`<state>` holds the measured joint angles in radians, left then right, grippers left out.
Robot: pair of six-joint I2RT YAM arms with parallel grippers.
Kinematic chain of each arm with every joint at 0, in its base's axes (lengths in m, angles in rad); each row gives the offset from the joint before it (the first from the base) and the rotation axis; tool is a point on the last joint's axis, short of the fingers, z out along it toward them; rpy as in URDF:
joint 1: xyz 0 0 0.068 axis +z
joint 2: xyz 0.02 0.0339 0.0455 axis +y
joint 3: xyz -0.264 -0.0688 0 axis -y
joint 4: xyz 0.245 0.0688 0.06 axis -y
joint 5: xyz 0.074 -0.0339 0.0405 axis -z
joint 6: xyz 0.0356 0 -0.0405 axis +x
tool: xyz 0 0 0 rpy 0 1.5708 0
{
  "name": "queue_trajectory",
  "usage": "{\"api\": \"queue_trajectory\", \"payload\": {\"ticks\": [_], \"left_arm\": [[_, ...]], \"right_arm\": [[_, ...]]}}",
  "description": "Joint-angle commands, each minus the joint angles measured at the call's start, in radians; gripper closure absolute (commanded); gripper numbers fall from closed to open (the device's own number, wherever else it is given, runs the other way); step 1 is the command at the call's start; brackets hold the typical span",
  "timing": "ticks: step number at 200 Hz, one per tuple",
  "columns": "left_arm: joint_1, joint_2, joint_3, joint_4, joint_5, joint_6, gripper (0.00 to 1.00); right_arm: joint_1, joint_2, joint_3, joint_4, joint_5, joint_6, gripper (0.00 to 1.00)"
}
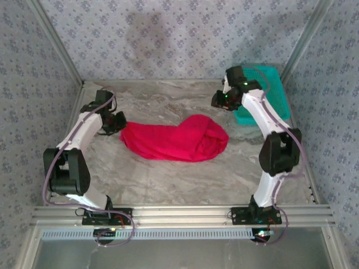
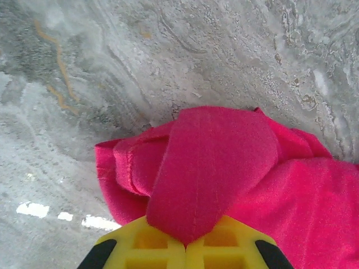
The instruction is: Fold the inside-out t-shirt
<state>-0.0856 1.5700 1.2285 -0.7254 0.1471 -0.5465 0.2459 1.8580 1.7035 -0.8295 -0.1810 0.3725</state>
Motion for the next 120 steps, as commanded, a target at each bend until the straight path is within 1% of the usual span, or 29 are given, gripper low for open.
{"api": "queue_trajectory", "payload": {"ticks": [1,24,40,50,57,69,99,103,109,120], "left_arm": [[-0.014,0.005,-0.009,0.035,0.025,-0.009,1.00],[-0.015,0.008,-0.014,0.032,0.015,0.000,1.00],[-0.014,0.009,-0.015,0.031,0.011,0.005,1.00],[-0.014,0.010,-0.016,0.029,0.006,0.006,1.00],[-0.013,0.012,-0.014,0.026,0.004,0.008,1.00],[-0.011,0.015,-0.011,0.022,0.003,0.009,1.00],[0.012,0.011,-0.003,0.012,0.004,0.009,1.00],[0.020,0.010,0.001,0.012,0.008,0.007,1.00],[0.036,0.009,0.006,0.012,0.018,0.001,1.00],[0.072,0.006,0.007,0.034,0.067,-0.018,1.00]], "right_arm": [[0.040,-0.046,-0.053,-0.015,0.047,-0.002,0.63],[0.101,-0.103,-0.194,0.039,0.044,0.013,0.65],[0.128,-0.108,-0.262,0.054,0.060,0.020,0.63],[0.133,-0.103,-0.301,0.076,0.040,0.030,0.61],[0.134,-0.098,-0.326,0.098,0.022,0.041,0.56],[0.142,-0.082,-0.356,0.130,-0.001,0.057,0.51],[0.153,-0.012,-0.367,0.210,-0.055,0.106,0.51],[0.153,0.000,-0.365,0.222,-0.067,0.112,0.52],[0.152,0.016,-0.358,0.238,-0.087,0.123,0.58],[0.148,0.039,-0.338,0.263,-0.106,0.142,0.89]]}}
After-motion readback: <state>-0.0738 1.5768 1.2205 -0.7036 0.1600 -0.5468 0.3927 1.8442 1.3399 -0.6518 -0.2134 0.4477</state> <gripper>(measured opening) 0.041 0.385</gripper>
